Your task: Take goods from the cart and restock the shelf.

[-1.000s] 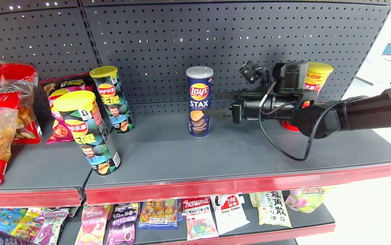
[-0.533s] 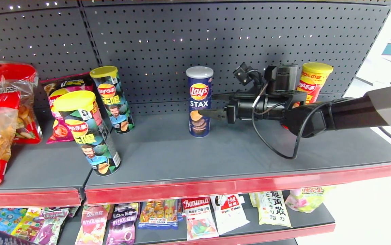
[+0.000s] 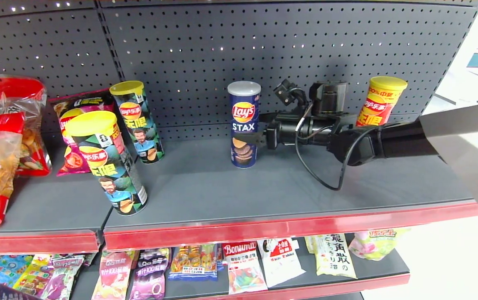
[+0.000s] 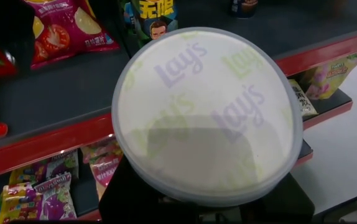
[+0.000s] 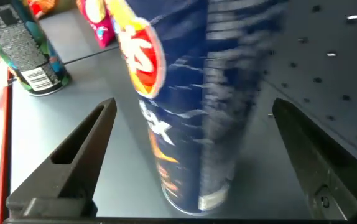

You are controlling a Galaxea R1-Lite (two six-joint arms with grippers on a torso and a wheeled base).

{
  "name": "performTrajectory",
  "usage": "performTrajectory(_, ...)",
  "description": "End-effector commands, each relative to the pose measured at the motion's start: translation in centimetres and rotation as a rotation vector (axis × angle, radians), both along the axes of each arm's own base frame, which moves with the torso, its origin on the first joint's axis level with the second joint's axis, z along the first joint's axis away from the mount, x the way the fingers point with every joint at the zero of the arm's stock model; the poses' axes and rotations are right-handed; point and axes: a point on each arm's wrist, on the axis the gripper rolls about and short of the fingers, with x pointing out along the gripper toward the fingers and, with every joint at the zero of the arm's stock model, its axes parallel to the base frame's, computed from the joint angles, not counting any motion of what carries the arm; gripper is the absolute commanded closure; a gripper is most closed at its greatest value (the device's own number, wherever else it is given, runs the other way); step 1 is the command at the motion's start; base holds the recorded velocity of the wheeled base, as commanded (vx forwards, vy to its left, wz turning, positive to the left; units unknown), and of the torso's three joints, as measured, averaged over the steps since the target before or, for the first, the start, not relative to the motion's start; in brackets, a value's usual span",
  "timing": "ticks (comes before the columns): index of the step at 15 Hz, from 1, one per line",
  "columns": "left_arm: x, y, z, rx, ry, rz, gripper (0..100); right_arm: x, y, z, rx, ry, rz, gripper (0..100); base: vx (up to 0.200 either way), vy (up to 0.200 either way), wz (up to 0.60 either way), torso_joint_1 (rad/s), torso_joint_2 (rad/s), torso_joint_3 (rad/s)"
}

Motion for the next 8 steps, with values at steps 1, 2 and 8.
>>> performTrajectory(1, 0.0, 0.0, -0.03, 0.0, 0.001, -0.001, 100, -0.16, 0.74, -0.27, -0.003, 0.005, 0.016, 0, 0.0, 0.0, 0.0, 0.0, 0.0, 0.0)
performTrajectory(2, 0.02, -0.01, -0.07, 0.001, 0.002, -0.001, 100, -0.23, 1.02, -0.12, 0.0, 0.0, 0.022, 0, 0.0, 0.0, 0.0, 0.0, 0.0, 0.0)
performTrajectory(8, -0.12, 0.04, -0.16, 0.0, -0.001, -0.001, 100, 0.59, 1.43, -0.45, 0.006, -0.01, 0.02, 0, 0.0, 0.0, 0.0, 0.0, 0.0, 0.0)
